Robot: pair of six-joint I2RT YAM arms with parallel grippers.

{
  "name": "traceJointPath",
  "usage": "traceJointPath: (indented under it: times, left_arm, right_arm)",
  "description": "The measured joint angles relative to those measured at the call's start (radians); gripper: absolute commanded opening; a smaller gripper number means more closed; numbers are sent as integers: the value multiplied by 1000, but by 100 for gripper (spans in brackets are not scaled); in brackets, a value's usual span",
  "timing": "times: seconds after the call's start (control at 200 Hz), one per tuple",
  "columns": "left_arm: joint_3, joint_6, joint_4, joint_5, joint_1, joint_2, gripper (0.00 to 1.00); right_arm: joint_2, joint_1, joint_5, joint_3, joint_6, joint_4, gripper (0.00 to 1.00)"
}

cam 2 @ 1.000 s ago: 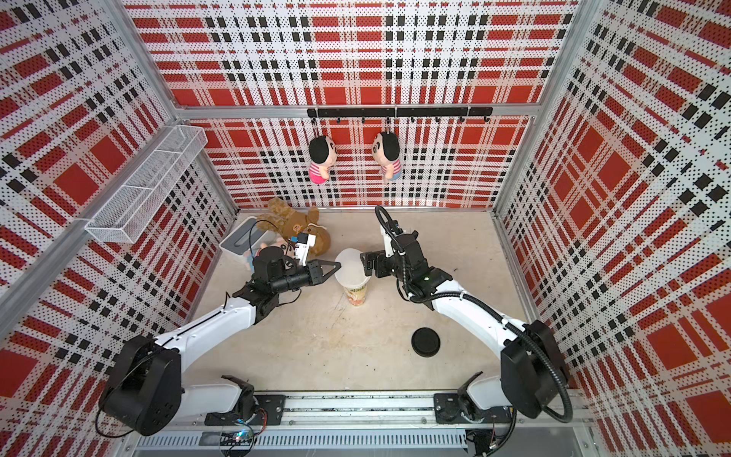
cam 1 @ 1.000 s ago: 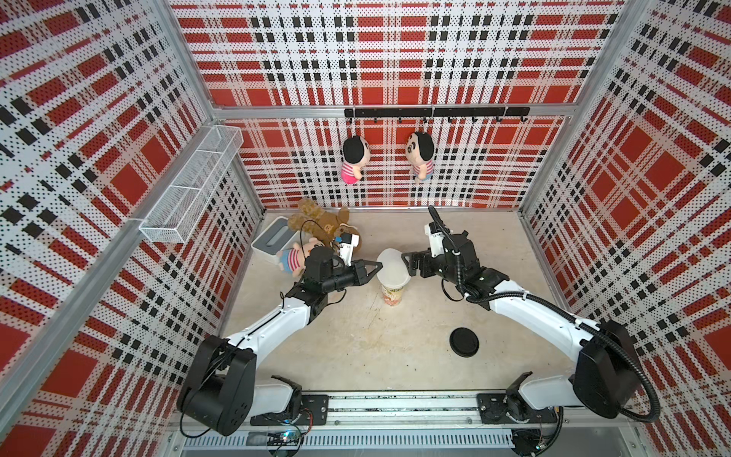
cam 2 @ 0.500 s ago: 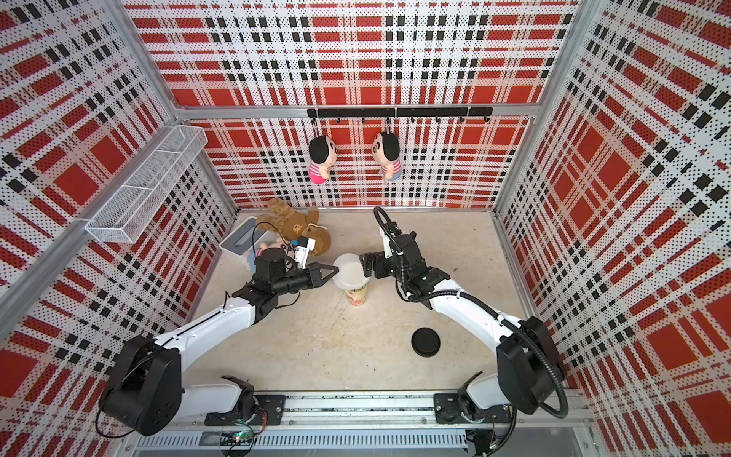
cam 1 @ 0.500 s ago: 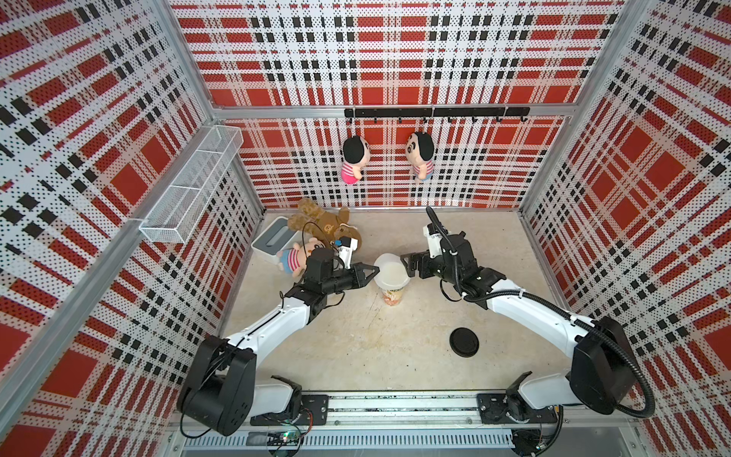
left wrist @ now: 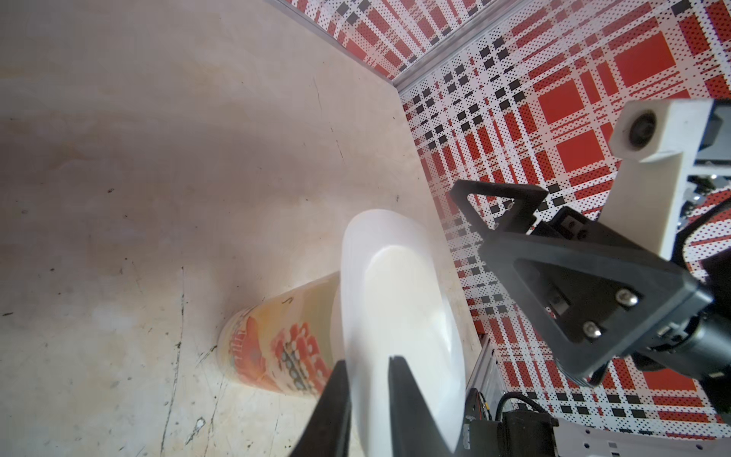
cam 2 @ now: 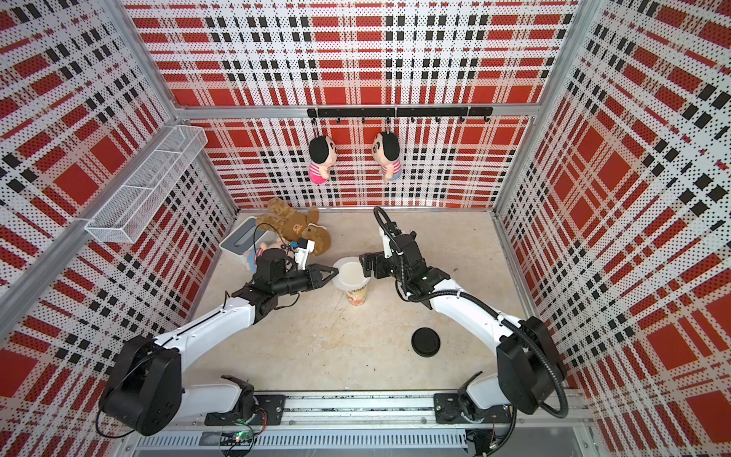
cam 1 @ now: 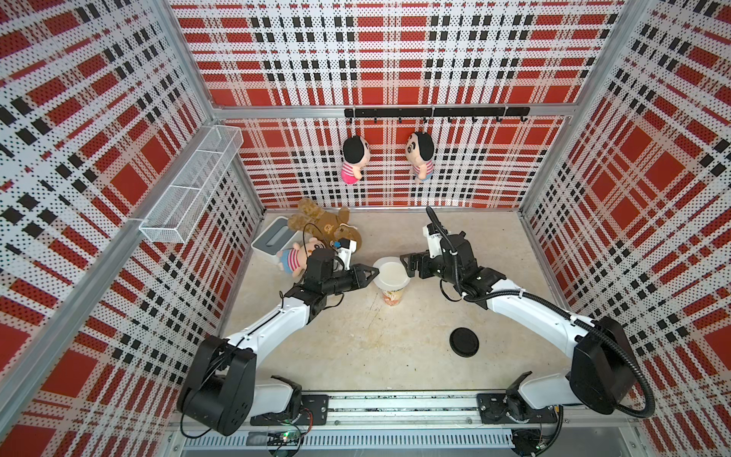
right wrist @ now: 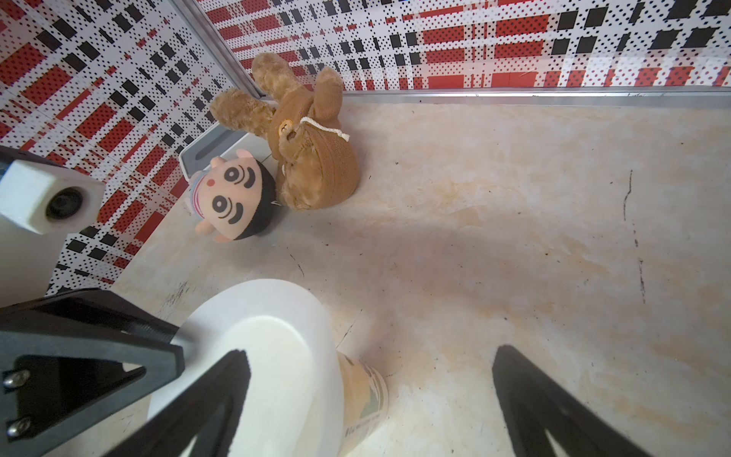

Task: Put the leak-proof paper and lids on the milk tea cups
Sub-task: Place the leak-proof paper at the cup.

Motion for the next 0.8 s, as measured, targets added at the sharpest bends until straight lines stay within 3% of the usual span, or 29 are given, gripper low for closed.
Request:
traceJointPath:
  times: [0.802]
  left_arm:
    - [3,13,-16,-2,0,0,21]
  right_arm:
    - [-1,0,5,0,-1,0,100]
